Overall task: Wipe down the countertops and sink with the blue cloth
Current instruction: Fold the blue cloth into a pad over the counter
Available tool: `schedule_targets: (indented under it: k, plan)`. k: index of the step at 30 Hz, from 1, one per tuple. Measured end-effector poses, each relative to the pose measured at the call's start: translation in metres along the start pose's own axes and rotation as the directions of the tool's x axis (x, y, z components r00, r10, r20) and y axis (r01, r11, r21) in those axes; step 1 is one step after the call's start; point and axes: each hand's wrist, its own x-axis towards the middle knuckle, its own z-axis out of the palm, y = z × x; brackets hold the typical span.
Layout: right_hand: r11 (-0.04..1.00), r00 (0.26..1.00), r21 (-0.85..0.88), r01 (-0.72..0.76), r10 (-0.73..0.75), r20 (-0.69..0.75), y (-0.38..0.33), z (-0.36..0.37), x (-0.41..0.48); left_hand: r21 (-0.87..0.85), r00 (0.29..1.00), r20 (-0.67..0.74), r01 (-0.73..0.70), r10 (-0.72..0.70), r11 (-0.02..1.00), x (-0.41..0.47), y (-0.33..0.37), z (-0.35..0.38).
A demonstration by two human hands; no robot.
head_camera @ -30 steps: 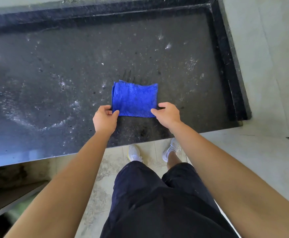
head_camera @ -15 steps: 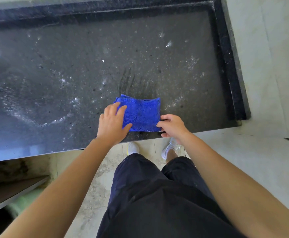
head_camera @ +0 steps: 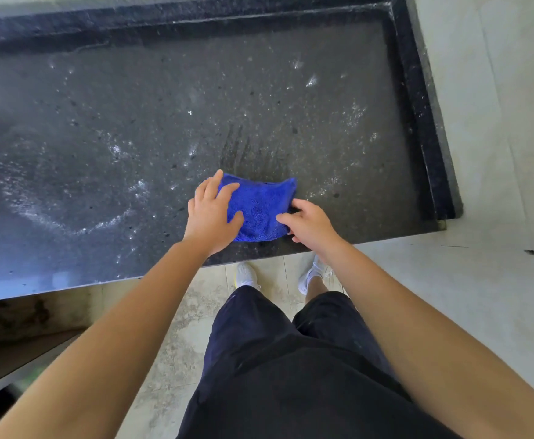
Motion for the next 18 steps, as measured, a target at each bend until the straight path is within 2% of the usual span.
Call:
schedule_targets:
  k: [3,5,8,11,13,15,17,18]
  plan:
    - [0.981,0.986,-0.129,0.146,-0.155,-0.063,-0.016,0.019,0.000,-0.325,0.958,-0.066,0.245,-0.280,0.913,-0.016,-0.025,-0.005]
    - [0.967,0.973,-0.140,0.213,-0.224,-0.065,-0.032,0.040,-0.004,-0.385,0.930,-0.042,0.323,-0.366,0.865,-0.027,-0.041,-0.010]
    - [0.929,0.954,-0.216,0.301,-0.296,0.053,-0.046,0.076,-0.008,-0.352,0.938,-0.001,0.325,-0.348,0.878,-0.039,-0.056,-0.017]
    - [0.861,0.934,-0.370,0.348,-0.283,0.219,-0.040,0.101,-0.004,-0.326,0.949,0.036,0.308,-0.314,0.894,-0.039,-0.062,-0.021]
    - [0.856,0.942,-0.393,0.335,-0.310,0.126,-0.031,0.102,-0.001,-0.316,0.949,0.039,0.309,-0.313,0.897,-0.037,-0.064,-0.022]
    - [0.917,0.948,-0.306,0.255,-0.300,-0.109,-0.022,0.096,-0.001,-0.322,0.948,0.024,0.309,-0.319,0.895,-0.037,-0.065,-0.022]
    - [0.963,0.935,-0.224,0.152,-0.213,-0.282,-0.014,0.088,-0.002,-0.326,0.950,0.007,0.297,-0.312,0.897,-0.037,-0.066,-0.022]
    - [0.976,0.938,-0.195,0.100,-0.157,-0.309,-0.011,0.083,-0.002,-0.326,0.952,0.003,0.290,-0.305,0.900,-0.038,-0.066,-0.021]
